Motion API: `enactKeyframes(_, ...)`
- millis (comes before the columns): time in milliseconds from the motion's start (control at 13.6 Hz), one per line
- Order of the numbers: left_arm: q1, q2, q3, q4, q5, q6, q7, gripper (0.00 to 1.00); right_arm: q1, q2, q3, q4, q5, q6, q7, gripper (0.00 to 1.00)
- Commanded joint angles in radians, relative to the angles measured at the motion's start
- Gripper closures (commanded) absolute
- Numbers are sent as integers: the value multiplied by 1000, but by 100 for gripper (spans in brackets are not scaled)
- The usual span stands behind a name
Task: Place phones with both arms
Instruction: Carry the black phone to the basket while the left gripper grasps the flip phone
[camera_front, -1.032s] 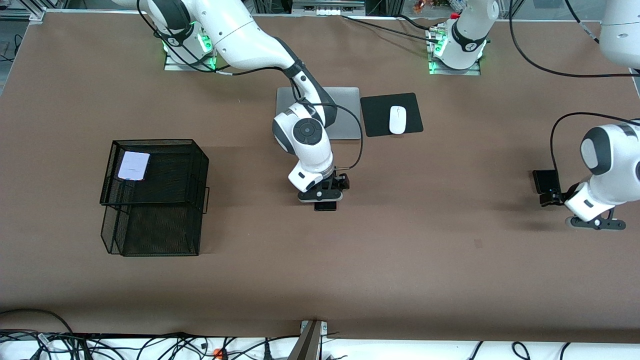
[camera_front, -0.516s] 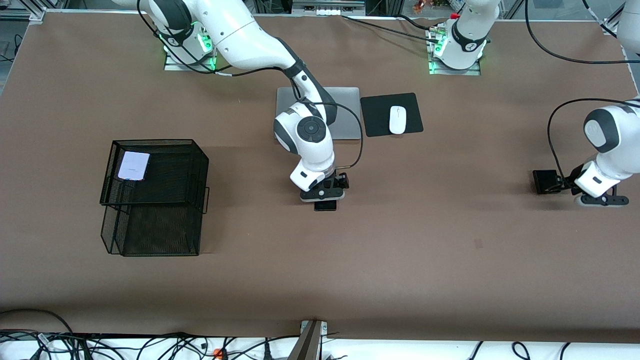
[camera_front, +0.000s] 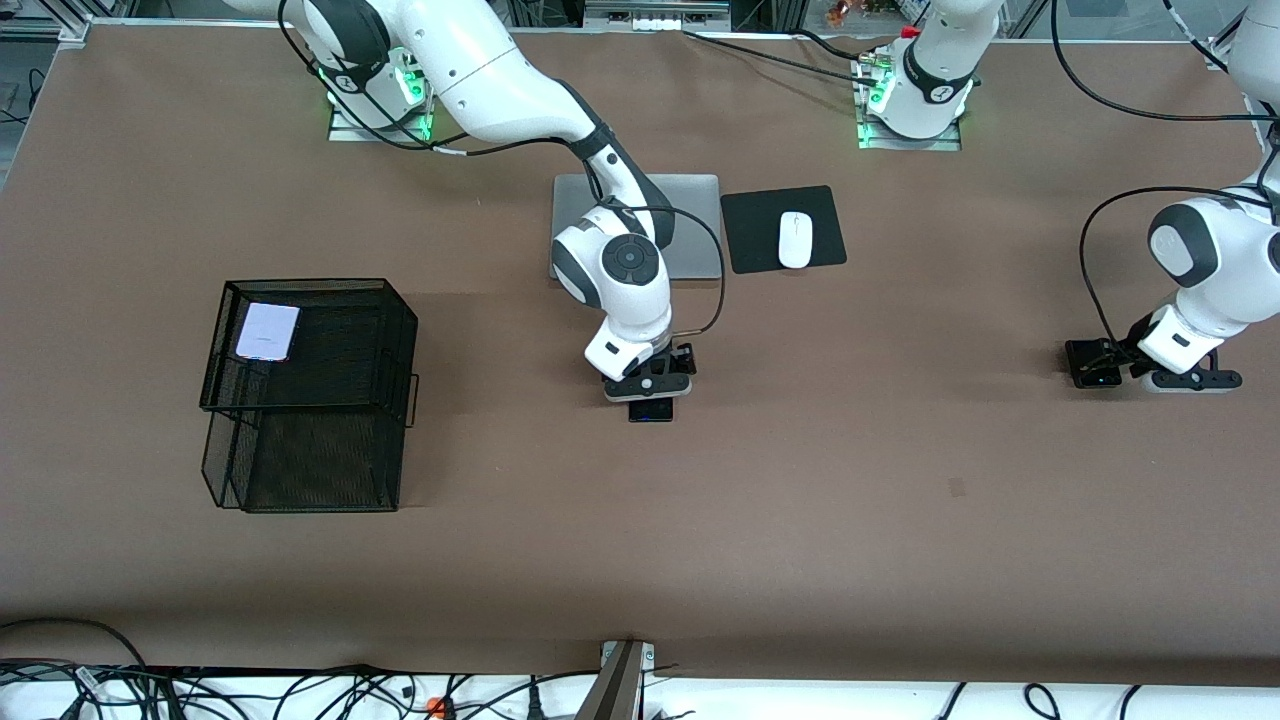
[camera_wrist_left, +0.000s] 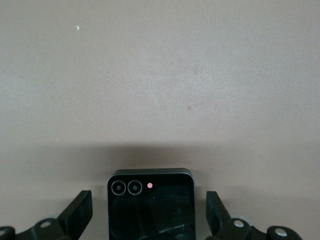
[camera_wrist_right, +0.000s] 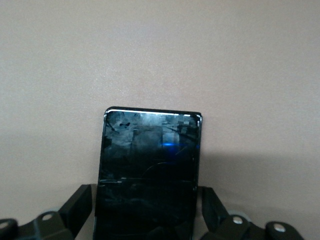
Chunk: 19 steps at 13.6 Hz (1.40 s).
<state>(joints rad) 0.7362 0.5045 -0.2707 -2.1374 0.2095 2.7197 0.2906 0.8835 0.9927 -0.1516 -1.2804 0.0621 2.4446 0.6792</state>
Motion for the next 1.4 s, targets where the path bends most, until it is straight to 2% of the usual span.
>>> enactKeyframes(0, 29, -17, -15, -56, -12, 60, 4, 0, 8, 6, -6, 6, -21, -4, 20, 70)
enactKeyframes(147, 38, -8, -15, -64, -12, 80, 4, 0, 6, 4, -8, 7, -21, -4, 19, 100)
enactKeyframes(221, 41, 0, -15, -65, -12, 87, 4, 0, 6, -5, -17, 10, -24, -22, 13, 100)
enactKeyframes(369, 48, 15, -15, -67, -12, 109, 5, 0, 5, -44, -67, 24, -24, -177, 4, 100)
enactKeyframes(737, 48, 35, -15, -65, -12, 130, 1, 0, -55, -251, -166, 26, -15, -419, -76, 100)
enactKeyframes(811, 48, 40, -15, -64, -12, 130, 1, 14, -81, -285, -175, 23, -11, -455, -123, 100)
enactKeyframes(959, 46, 45, -15, -59, -12, 130, 1, 53, -148, -340, -177, 21, -8, -534, -215, 100)
enactKeyframes(1032, 46, 48, -15, -58, -12, 130, 1, 69, -184, -368, -177, 12, -8, -564, -266, 100)
enactKeyframes(1180, 43, 51, -15, -53, -13, 129, -2, 92, -259, -445, -177, -54, 14, -602, -379, 100)
enactKeyframes(1254, 37, 49, -15, -49, -12, 126, -19, 100, -306, -488, -177, -106, 56, -621, -438, 100)
enactKeyframes(1327, 32, 49, -15, -36, -12, 120, -30, 100, -352, -531, -178, -164, 92, -636, -487, 100)
